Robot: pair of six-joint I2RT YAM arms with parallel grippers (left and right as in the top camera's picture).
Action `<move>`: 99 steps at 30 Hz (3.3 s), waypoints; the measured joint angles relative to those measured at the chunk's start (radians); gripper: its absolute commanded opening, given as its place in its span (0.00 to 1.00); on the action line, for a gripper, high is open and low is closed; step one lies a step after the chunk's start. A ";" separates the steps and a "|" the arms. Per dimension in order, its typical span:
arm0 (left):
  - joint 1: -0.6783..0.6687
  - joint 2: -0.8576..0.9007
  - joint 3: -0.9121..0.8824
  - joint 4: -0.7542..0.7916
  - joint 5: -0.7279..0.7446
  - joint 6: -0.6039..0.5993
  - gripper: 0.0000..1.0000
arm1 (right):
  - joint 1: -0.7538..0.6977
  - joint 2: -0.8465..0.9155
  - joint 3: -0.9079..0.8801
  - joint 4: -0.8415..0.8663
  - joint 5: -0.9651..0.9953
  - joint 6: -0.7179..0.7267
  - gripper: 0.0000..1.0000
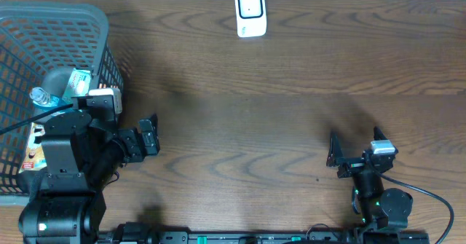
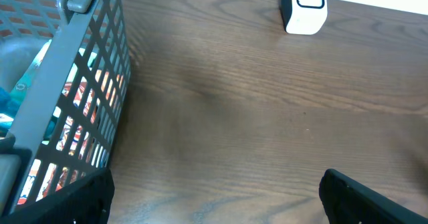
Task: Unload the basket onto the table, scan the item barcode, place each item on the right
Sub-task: 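Move the left gripper over the basket and reach down inside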
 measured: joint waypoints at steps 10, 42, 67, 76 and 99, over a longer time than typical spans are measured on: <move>0.000 0.000 0.000 -0.001 -0.003 0.000 0.98 | 0.000 0.000 0.000 0.000 0.000 0.000 0.99; 0.000 0.075 0.283 -0.070 -0.121 -0.083 0.98 | 0.000 0.000 0.000 0.000 0.002 0.000 0.99; 0.000 0.117 0.433 -0.062 -0.341 -0.095 0.98 | 0.000 0.000 0.000 0.000 0.002 0.000 0.99; 0.080 0.290 0.449 -0.042 -0.527 -0.208 0.98 | 0.000 0.000 0.000 0.000 0.002 0.000 0.99; 0.396 0.748 0.449 -0.054 -0.548 -0.500 0.98 | 0.000 0.000 0.000 0.000 0.002 0.000 0.99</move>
